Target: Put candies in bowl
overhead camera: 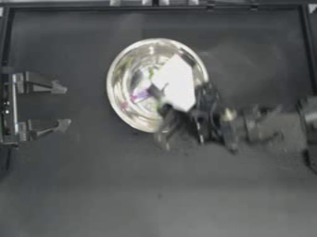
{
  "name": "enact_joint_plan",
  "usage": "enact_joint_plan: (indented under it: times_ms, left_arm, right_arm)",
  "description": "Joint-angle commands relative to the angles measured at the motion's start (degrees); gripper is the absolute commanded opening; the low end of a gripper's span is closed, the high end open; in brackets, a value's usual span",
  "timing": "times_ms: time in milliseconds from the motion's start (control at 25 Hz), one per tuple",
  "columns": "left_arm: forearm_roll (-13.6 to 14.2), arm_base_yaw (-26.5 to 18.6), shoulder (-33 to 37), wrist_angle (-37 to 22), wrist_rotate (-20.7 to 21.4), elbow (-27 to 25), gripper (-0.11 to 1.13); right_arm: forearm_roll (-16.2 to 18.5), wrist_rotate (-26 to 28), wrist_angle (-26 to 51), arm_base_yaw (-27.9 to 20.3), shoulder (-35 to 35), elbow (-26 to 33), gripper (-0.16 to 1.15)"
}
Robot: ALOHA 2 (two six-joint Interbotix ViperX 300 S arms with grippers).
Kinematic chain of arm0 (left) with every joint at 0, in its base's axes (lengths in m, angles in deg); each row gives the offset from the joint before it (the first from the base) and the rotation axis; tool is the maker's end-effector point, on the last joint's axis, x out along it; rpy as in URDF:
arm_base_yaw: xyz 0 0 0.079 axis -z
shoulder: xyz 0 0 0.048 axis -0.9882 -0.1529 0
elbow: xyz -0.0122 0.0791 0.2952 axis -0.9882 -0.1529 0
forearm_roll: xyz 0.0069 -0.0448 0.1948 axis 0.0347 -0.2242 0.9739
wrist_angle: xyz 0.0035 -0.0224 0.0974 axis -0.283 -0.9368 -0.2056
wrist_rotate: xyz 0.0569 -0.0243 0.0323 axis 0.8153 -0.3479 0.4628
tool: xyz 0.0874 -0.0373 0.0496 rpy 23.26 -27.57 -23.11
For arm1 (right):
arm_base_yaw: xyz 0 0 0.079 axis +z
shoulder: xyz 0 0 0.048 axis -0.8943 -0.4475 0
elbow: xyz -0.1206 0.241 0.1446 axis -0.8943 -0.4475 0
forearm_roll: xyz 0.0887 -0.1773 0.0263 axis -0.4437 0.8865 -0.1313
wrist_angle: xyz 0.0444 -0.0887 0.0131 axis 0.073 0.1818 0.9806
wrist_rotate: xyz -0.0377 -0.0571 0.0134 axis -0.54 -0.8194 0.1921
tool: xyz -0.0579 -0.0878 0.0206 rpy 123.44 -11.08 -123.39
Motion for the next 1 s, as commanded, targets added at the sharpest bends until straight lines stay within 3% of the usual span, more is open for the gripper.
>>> enact_joint_plan:
  times_ms: [40, 240, 480, 560, 760, 1000]
  left_arm:
    - [0.0, 0.0, -1.05, 0.26, -0.18, 1.41, 1.02]
    - [-0.09, 0.0, -1.05, 0.26, -0.26, 1.14, 1.02]
    - [-0.09, 0.0, -0.97, 0.26, -0.35, 1.05, 1.02]
    - [-0.09, 0.0, -1.05, 0.26, -0.35, 1.05, 1.02]
    - [-0.09, 0.0, -1.05, 0.18, -0.35, 1.05, 1.02]
    - [-0.18, 0.0, -0.97, 0.26, -0.35, 1.05, 1.02]
  right_arm:
    - [0.79, -1.23, -4.75, -5.1, 0.62, -0.62, 0.45]
    - [0.44, -3.69, -9.4, -10.02, -2.64, -1.41, 0.46]
    - [0.53, -4.83, -14.5, -11.69, -5.19, -1.05, 0.48]
    - [0.44, -4.83, -15.82, -12.04, -5.36, -1.23, 0.56]
    - [0.7, -4.83, -16.44, -12.74, -5.45, -1.49, 1.06]
    - [0.88, -4.92, -16.52, -12.66, -5.01, -1.49, 0.99]
